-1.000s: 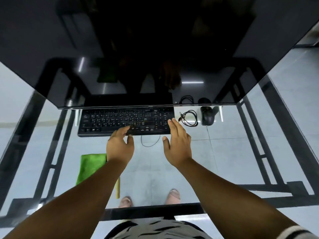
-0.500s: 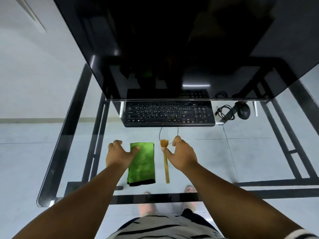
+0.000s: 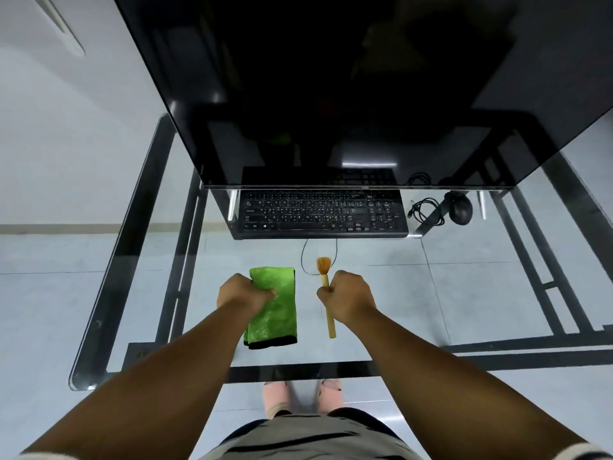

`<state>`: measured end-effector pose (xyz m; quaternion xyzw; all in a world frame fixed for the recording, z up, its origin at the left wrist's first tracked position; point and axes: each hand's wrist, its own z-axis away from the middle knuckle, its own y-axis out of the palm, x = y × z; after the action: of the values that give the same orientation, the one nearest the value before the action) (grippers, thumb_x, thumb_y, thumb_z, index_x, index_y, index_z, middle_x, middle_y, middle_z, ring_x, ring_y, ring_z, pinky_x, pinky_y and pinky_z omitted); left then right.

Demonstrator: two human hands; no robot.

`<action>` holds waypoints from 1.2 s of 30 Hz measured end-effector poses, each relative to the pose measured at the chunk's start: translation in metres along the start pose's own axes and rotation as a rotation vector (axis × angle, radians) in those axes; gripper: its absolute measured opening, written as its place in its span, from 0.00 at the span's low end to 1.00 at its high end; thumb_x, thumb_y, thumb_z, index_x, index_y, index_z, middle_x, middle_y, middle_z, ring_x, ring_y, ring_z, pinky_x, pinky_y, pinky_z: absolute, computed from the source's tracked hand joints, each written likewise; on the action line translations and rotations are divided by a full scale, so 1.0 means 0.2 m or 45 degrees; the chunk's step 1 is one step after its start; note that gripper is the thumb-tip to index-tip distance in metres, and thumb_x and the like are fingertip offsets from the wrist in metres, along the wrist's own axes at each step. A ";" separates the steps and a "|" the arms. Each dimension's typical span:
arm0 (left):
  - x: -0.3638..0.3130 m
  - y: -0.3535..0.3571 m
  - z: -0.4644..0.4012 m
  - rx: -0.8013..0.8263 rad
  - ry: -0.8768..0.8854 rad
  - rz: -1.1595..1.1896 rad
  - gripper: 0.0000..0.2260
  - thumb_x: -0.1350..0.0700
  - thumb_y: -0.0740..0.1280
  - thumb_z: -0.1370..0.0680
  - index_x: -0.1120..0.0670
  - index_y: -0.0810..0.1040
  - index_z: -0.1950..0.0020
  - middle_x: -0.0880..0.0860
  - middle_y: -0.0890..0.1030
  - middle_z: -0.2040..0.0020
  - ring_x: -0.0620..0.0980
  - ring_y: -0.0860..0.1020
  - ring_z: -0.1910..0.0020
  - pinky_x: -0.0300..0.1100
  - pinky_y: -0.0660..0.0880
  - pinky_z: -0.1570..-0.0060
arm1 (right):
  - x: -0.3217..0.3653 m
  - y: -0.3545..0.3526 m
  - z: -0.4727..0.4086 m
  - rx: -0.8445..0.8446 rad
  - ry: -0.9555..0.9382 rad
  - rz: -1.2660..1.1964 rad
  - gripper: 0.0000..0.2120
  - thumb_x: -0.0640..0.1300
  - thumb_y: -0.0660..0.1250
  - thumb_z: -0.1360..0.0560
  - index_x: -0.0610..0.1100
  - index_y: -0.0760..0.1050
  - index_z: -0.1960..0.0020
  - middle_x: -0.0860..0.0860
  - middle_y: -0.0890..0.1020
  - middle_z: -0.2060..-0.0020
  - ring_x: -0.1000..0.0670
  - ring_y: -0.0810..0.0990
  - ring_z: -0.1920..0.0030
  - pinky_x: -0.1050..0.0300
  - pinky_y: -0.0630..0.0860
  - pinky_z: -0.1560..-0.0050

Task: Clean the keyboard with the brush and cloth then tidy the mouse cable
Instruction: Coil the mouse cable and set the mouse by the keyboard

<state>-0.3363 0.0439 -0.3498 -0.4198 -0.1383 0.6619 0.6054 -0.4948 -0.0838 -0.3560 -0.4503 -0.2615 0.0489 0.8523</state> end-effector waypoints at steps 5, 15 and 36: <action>-0.04 0.06 0.05 -0.085 0.124 0.132 0.11 0.54 0.70 0.26 0.56 0.69 0.54 0.52 0.75 0.60 0.54 0.74 0.59 0.43 0.68 0.66 | -0.03 -0.06 -0.01 -0.099 -0.094 -0.155 0.09 0.49 0.62 0.23 0.43 0.69 0.53 0.48 0.80 0.63 0.47 0.80 0.63 0.56 0.75 0.66; -0.20 -0.04 0.15 -0.143 0.309 0.600 0.11 0.54 0.69 0.23 0.57 0.68 0.51 0.57 0.79 0.53 0.56 0.79 0.56 0.49 0.77 0.59 | 0.01 -0.31 -0.07 -0.257 -0.314 -0.477 0.10 0.49 0.67 0.24 0.44 0.69 0.52 0.50 0.79 0.68 0.49 0.77 0.68 0.56 0.73 0.65; -0.53 -1.36 0.50 -0.497 1.054 1.252 0.08 0.57 0.69 0.22 0.54 0.70 0.48 0.53 0.84 0.58 0.50 0.84 0.61 0.44 0.79 0.67 | 1.17 -1.07 0.08 -0.762 -0.889 -0.903 0.09 0.52 0.73 0.29 0.50 0.73 0.59 0.52 0.80 0.70 0.54 0.79 0.67 0.51 0.79 0.60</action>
<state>-0.2312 0.0408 -0.0593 -0.7547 0.1955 0.6081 0.1495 -0.3347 -0.1232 -0.0842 -0.5136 -0.6645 -0.1701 0.5154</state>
